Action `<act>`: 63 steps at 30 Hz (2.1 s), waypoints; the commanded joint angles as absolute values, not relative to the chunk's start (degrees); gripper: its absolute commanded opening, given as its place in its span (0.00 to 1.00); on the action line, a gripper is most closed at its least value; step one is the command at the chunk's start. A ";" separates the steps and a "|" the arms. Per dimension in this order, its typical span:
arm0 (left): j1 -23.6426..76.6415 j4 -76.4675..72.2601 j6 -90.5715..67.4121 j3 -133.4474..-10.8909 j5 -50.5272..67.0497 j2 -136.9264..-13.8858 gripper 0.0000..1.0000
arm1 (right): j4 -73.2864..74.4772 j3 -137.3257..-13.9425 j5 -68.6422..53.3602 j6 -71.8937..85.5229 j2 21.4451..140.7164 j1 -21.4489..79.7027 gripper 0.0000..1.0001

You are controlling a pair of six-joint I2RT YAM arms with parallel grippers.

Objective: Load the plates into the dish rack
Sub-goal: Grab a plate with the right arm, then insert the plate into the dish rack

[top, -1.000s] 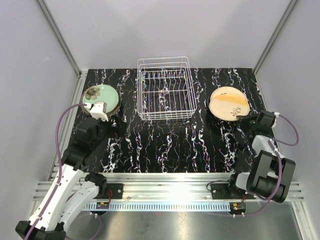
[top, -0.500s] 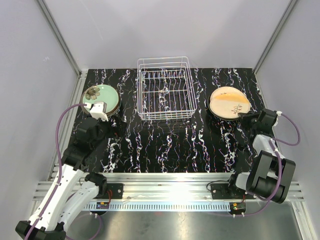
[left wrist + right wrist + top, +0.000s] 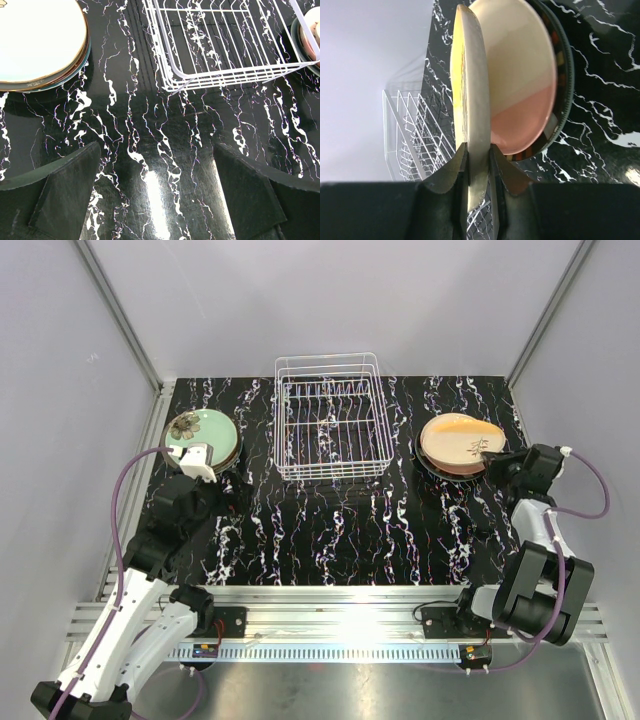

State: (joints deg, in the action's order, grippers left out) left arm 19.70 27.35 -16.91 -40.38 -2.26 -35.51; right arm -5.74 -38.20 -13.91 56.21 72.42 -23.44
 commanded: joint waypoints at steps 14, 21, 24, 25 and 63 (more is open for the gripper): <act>19.86 25.58 -16.26 -42.19 -3.25 -35.07 0.99 | -7.56 -52.03 -22.67 51.86 71.19 -23.82 0.00; 19.86 25.58 -16.26 -42.19 -3.34 -35.42 0.99 | -7.29 -57.03 -26.98 51.15 73.56 -23.56 0.00; 19.86 25.58 -16.26 -42.19 -3.43 -35.42 0.99 | -6.33 -60.28 -28.21 49.84 75.49 -22.33 0.00; 19.86 25.58 -16.26 -42.19 -3.43 -35.51 0.99 | -6.07 -62.03 -28.39 49.49 76.11 -21.37 0.00; 19.86 25.84 -16.17 -42.19 -4.66 -36.56 0.99 | 20.82 -115.82 -16.36 27.87 109.68 3.24 0.00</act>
State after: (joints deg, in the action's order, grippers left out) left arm 19.70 27.46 -16.71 -40.38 -4.27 -36.86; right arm 23.99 -108.25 -18.20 29.89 110.76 0.64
